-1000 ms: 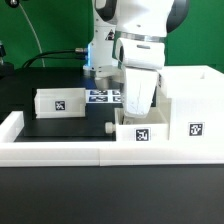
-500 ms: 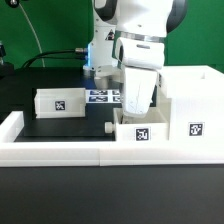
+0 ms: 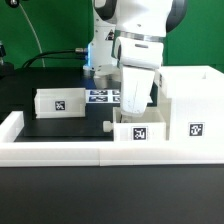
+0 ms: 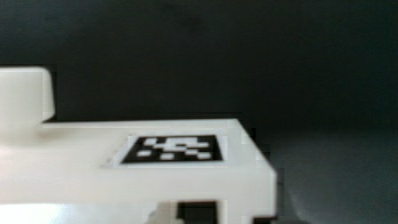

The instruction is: Assemble drawer

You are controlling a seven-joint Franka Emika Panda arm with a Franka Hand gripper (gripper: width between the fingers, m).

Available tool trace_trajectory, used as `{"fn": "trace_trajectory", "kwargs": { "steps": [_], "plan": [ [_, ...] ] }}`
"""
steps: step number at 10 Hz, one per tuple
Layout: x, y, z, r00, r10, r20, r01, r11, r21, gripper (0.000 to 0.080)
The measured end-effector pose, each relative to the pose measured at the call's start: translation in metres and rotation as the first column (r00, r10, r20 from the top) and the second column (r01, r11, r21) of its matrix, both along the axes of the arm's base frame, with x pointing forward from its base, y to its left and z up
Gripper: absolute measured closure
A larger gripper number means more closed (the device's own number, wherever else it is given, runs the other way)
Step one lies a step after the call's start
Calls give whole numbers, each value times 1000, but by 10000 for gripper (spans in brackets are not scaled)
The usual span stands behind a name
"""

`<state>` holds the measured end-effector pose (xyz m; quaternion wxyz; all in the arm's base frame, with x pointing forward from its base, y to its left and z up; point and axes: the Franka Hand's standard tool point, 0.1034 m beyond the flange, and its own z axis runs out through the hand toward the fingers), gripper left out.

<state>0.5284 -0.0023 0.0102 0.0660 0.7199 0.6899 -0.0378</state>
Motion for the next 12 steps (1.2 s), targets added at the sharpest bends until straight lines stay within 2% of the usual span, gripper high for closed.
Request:
{"fn": "trace_trajectory", "kwargs": {
  "steps": [8, 10, 12],
  "plan": [
    [0, 0, 0, 1000, 0, -2, 0, 1000, 0, 755],
    [-1, 5, 0, 1000, -14, 0, 14, 1000, -2, 755],
    [5, 6, 1, 1000, -29, -1, 29, 1000, -9, 755]
  ]
}}
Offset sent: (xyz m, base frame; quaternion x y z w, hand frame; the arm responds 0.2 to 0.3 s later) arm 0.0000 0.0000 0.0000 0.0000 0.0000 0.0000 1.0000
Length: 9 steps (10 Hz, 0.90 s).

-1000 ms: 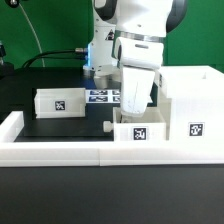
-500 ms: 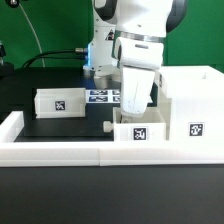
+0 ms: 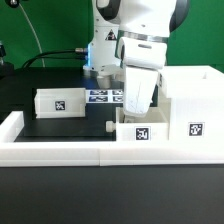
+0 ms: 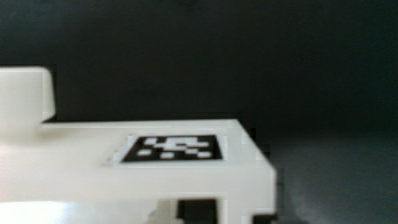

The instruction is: Assemble drawer

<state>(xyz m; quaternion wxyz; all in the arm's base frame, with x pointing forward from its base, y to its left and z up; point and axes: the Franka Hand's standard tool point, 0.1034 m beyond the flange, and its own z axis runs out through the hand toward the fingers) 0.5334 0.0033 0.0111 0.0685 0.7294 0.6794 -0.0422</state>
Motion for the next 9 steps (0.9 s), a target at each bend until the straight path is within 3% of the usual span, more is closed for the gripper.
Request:
{"fn": "trace_trajectory", "kwargs": {
  "steps": [9],
  "plan": [
    [-6, -3, -3, 999, 36, -20, -36, 999, -4, 755]
  ]
}}
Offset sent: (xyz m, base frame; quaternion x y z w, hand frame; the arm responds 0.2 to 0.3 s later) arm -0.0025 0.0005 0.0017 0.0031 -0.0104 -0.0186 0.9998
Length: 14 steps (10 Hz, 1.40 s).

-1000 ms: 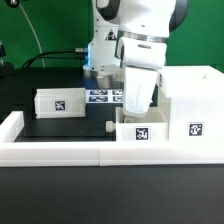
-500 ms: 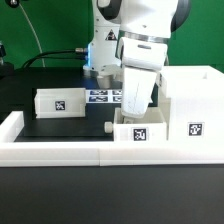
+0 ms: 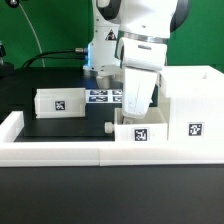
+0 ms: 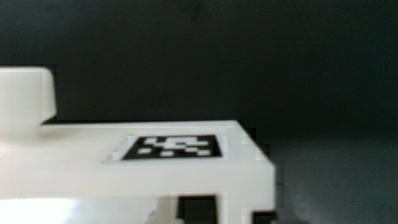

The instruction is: Assemble drawer

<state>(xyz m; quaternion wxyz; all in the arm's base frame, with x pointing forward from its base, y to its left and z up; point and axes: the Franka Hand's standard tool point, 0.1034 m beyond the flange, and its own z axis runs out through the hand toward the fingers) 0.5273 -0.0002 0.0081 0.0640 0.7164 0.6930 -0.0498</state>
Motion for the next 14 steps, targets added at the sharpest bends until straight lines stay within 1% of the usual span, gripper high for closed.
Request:
{"fn": "trace_trajectory", "kwargs": {
  "steps": [6, 9, 14],
  "plan": [
    [0, 3, 0, 1000, -4, -2, 4, 1000, -1, 755],
    [3, 8, 6, 1000, -20, 5, 20, 1000, -5, 755],
    [2, 6, 5, 1000, -26, 3, 26, 1000, -5, 755]
  ]
}}
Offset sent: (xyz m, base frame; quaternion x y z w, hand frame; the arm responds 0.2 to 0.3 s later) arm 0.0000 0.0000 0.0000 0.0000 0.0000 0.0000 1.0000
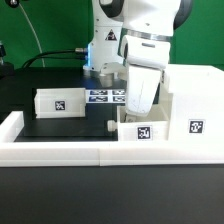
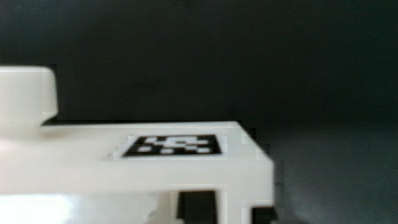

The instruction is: Assemble drawer

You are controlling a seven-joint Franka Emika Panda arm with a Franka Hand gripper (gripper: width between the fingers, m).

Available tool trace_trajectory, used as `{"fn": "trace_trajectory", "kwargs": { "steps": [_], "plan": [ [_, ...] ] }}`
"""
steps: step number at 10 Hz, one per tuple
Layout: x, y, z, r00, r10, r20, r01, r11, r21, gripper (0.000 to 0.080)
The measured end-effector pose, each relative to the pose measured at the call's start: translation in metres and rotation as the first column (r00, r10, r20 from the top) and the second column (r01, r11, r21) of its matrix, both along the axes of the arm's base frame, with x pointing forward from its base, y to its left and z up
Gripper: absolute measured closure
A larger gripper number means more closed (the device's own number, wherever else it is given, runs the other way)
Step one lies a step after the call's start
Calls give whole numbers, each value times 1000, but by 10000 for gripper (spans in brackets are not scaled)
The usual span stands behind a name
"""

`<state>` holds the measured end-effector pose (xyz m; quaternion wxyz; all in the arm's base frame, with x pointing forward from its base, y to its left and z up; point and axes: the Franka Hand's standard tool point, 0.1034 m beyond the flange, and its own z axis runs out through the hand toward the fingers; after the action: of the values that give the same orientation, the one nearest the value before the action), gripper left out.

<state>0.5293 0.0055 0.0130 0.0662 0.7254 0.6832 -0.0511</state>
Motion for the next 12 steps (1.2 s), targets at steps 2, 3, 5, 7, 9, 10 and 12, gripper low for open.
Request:
{"fn": "trace_trajectory", "kwargs": {
  "steps": [2, 3, 5, 7, 9, 10, 12],
  "plan": [
    [-2, 0, -3, 999, 8, 33, -9, 1000, 17, 755],
    [-4, 1, -4, 997, 10, 70, -13, 999, 37, 755],
    [-4, 2, -4, 995, 1, 97, -6, 999, 52, 755],
    [-2, 1, -4, 996, 0, 89, -4, 999, 47, 755],
    [-2, 1, -4, 996, 0, 89, -4, 999, 47, 755],
    [-2, 1, -4, 996, 0, 89, -4, 999, 47, 574],
    [-2, 1, -4, 996, 0, 86, -4, 999, 45, 436]
  ]
}}
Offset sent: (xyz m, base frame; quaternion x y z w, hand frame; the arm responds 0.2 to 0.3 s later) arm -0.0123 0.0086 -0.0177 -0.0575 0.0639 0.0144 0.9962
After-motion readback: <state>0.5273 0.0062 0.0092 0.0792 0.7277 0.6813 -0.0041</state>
